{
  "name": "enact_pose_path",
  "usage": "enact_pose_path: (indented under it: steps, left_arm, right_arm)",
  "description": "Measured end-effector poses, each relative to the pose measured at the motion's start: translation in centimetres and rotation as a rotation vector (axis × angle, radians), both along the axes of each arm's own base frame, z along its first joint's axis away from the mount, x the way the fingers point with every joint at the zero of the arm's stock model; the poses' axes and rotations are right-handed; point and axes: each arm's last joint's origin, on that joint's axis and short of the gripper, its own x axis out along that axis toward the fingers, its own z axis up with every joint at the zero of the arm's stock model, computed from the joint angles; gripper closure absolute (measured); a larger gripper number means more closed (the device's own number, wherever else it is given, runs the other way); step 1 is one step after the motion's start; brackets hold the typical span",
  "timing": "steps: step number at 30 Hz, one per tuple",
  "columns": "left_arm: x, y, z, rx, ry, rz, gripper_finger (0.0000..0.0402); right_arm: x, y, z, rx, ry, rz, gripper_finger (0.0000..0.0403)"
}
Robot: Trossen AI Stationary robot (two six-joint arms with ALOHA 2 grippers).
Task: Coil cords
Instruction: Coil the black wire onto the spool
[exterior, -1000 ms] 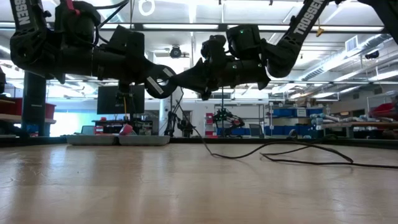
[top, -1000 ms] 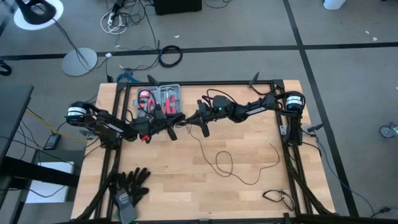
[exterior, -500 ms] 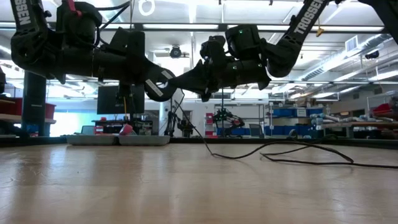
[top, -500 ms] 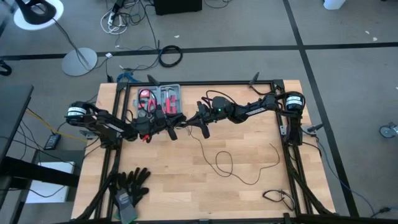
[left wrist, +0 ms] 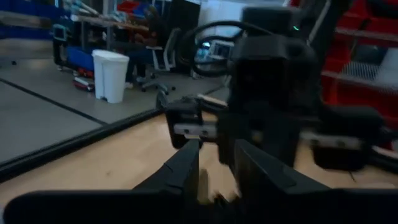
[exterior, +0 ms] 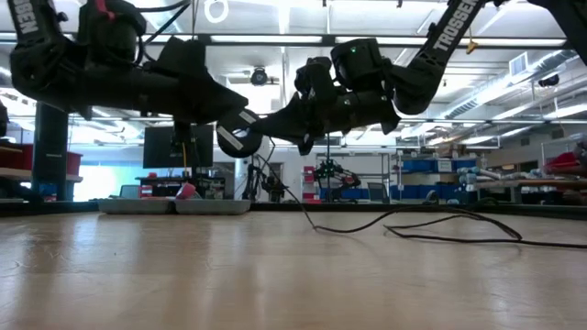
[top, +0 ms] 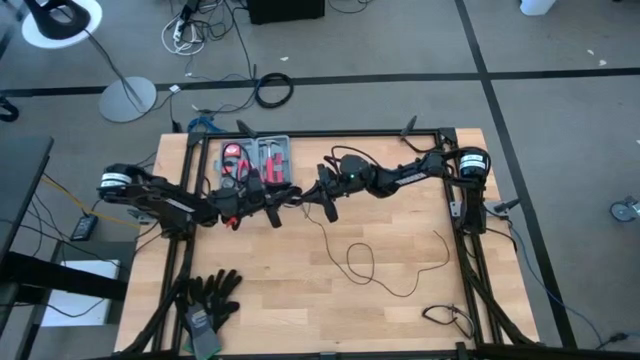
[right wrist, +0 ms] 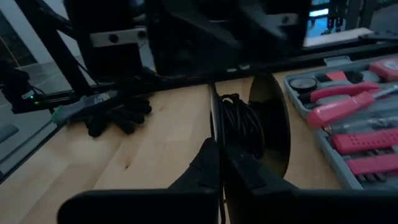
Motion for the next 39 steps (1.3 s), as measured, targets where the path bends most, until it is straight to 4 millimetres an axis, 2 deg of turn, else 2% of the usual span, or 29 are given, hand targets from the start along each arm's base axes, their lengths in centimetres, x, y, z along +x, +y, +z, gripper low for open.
enact_pose_path:
  steps: [12, 16, 22, 27, 31, 39]
  left_arm:
    - [-1.9, 0.2, 0.6, -0.052, 0.202, -0.004, 0.0294]
    - [-1.7, 0.5, 0.4, -0.101, 0.311, -0.055, 0.0294]
    - [-1.2, 0.9, 0.8, -0.137, 0.385, -0.100, 0.0294]
    - [-0.9, 1.0, 1.1, -0.152, 0.413, -0.140, 0.0294]
    - [-1.0, 1.1, 1.1, -0.148, 0.421, -0.106, 0.0294]
    - [-0.9, 1.3, 2.4, -0.075, 0.337, -0.068, 0.0294]
  right_arm:
    - [-0.1, 0.5, -0.6, 0.026, 0.059, 0.057, 0.0403]
    - [-0.1, 0.9, -0.8, 0.034, 0.084, 0.075, 0.0403]
    - [0.0, 1.2, -0.8, 0.030, 0.082, 0.086, 0.0403]
    - [0.0, 1.2, -0.8, 0.031, 0.084, 0.087, 0.0403]
    - [-0.1, 1.1, -0.9, 0.032, 0.092, 0.084, 0.0403]
    - [-0.4, 1.1, -1.7, 0.047, 0.188, 0.054, 0.0403]
